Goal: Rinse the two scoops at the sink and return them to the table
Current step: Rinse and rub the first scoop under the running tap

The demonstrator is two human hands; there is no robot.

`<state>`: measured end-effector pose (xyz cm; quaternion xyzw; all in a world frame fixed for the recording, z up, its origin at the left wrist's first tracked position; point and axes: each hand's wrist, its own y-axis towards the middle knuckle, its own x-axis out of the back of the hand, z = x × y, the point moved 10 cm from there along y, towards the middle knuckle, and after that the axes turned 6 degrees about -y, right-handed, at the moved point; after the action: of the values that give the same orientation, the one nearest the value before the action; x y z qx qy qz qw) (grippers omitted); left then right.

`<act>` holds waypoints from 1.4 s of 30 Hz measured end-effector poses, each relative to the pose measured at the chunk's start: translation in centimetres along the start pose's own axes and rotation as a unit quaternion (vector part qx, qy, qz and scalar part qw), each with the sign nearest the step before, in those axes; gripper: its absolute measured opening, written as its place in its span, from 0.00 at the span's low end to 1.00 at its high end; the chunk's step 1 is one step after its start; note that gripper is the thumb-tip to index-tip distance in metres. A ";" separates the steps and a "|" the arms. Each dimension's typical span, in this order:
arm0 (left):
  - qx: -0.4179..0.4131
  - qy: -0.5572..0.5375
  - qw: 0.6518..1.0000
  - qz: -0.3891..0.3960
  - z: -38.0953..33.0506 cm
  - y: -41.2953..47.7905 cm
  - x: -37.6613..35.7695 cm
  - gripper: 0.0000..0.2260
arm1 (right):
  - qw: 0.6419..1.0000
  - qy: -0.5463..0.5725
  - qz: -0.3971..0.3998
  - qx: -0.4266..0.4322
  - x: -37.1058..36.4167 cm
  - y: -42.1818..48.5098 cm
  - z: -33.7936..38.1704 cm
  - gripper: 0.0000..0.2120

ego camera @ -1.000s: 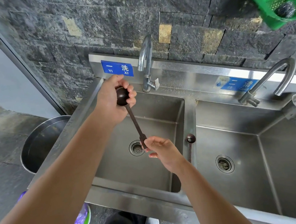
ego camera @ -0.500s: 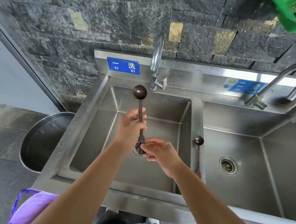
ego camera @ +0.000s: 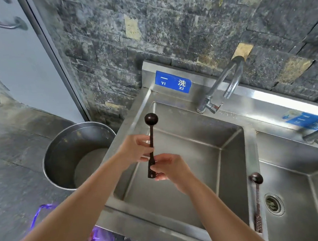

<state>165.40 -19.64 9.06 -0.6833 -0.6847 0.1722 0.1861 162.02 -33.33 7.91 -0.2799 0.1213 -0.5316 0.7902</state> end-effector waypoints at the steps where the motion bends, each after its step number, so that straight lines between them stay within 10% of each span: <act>1: 0.010 0.000 1.000 -0.003 0.2 0.4 1.4 0.13 | 1.000 -0.003 0.006 -0.004 -1.0 0.8 0.4 0.11; 17: 0.112 0.018 0.992 -0.052 6.4 9.7 13.5 0.15 | 0.988 -0.109 -0.067 -0.083 -11.1 13.7 -0.6 0.19; 42: 0.015 0.310 0.940 -0.140 6.8 11.8 15.9 0.14 | 0.978 -0.168 -0.040 -0.114 -11.9 14.0 -3.2 0.23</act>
<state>172.43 -3.55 -2.35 -0.5972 -0.6792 -0.0651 0.4217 166.42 -19.66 -3.97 -0.4585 0.0354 -0.4905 0.7403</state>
